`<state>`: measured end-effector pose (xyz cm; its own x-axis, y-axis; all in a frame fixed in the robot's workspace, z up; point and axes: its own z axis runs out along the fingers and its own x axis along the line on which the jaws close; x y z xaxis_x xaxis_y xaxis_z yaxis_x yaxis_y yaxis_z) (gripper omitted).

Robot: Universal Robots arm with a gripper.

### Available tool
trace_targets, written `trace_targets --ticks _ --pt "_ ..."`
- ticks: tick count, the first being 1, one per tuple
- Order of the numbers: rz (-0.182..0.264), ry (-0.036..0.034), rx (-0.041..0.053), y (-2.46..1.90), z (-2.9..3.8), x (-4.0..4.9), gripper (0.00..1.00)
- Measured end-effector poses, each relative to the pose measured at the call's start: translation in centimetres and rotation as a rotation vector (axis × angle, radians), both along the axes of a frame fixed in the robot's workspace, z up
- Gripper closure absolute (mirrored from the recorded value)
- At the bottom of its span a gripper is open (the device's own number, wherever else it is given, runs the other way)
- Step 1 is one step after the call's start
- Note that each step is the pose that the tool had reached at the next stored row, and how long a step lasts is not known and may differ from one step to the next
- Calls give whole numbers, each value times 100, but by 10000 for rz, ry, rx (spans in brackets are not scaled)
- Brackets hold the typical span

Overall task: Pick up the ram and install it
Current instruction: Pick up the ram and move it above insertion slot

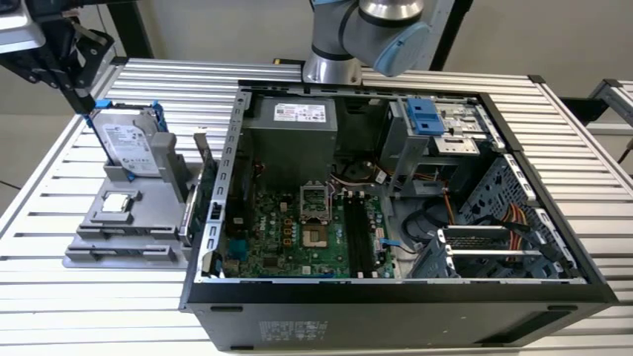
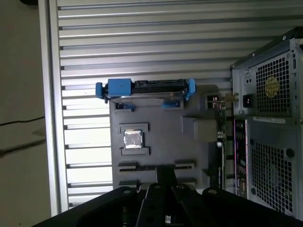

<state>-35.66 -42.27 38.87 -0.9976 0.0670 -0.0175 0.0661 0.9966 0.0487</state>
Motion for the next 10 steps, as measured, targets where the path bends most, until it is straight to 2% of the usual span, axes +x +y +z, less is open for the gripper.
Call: trace_targets --ticks 10 --pt "0 0 0 -31 -7 -10 100"
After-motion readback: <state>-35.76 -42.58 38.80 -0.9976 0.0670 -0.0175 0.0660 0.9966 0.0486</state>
